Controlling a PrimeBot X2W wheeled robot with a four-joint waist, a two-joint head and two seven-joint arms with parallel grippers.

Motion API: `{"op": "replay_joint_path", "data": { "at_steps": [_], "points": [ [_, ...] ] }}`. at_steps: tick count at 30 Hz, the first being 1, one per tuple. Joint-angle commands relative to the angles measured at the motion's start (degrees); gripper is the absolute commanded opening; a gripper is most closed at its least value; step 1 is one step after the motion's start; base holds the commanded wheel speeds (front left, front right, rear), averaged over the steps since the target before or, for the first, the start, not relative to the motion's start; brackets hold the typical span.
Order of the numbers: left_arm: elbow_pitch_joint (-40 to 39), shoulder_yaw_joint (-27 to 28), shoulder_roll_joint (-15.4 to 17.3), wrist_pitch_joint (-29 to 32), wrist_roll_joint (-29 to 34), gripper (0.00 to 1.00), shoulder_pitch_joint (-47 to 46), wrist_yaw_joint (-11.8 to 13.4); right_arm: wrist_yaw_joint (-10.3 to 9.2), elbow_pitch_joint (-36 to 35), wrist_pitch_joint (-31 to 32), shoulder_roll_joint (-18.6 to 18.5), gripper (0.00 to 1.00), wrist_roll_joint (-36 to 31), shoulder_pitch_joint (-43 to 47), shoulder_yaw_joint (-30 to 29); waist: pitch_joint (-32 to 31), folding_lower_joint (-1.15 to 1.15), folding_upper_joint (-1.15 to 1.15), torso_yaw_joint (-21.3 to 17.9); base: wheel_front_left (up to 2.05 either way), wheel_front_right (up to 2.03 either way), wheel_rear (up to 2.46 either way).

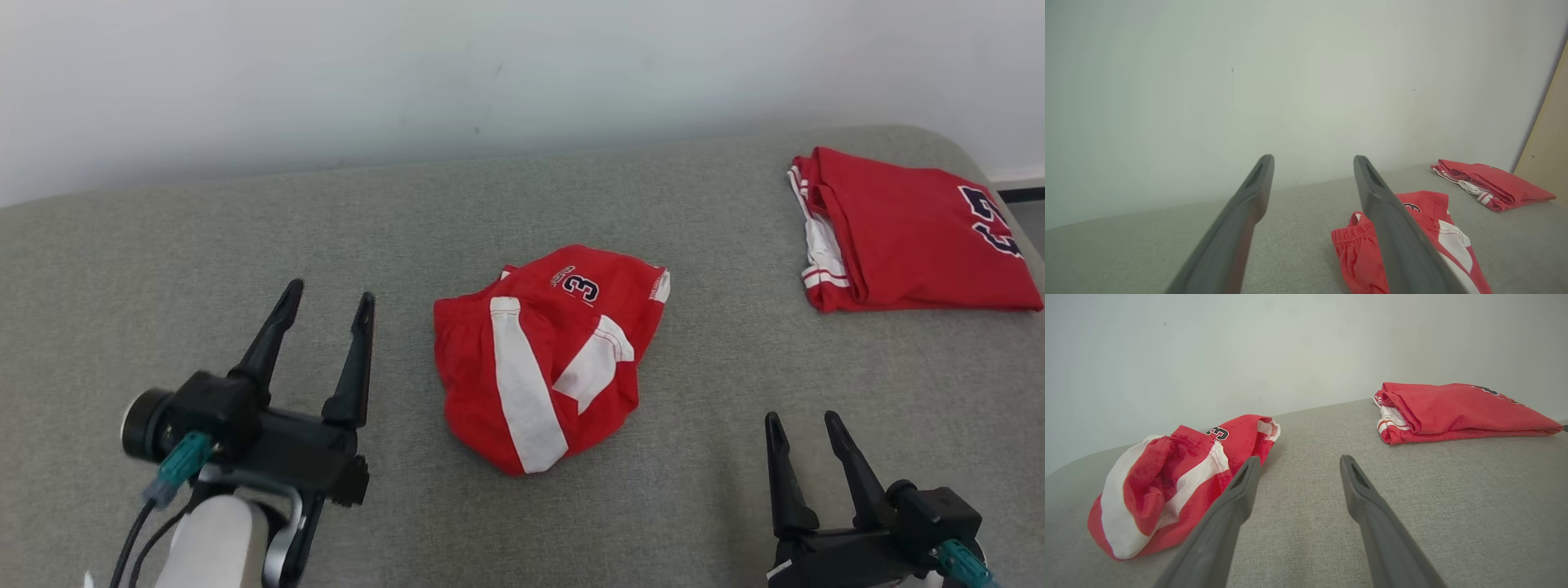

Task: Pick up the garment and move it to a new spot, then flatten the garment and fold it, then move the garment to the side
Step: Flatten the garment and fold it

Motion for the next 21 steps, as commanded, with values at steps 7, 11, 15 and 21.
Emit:
{"op": "replay_joint_path", "data": {
  "at_steps": [7,11,15,21],
  "points": [
    [5.73,-7.91,2.45,5.7,-2.83,1.0,-10.35,0.02,-0.16,1.61,-0.4,0.46,1.0,1.01,-1.93,-0.31,3.65,0.0,0.0,-5.85,0.0,0.0,0.0],
    [8.45,-12.07,3.62,8.38,-4.17,1.0,-13.55,0.02,-0.16,2.6,-0.47,0.62,1.0,1.37,-2.35,-0.77,4.59,0.0,0.0,-7.62,0.0,0.0,0.0],
    [11.94,-14.77,4.12,12.19,-5.04,1.0,-14.8,0.0,-0.16,3.13,-0.55,0.73,1.0,1.58,-2.88,-0.99,5.17,0.0,0.0,-9.0,0.0,0.0,0.0],
    [16.46,-16.62,3.83,16.45,-5.61,1.0,-14.88,0.02,-0.16,2.76,-0.57,0.82,1.0,1.74,-3.57,-1.23,6.05,0.0,0.0,-10.25,0.0,0.0,0.0]
  ]
}}
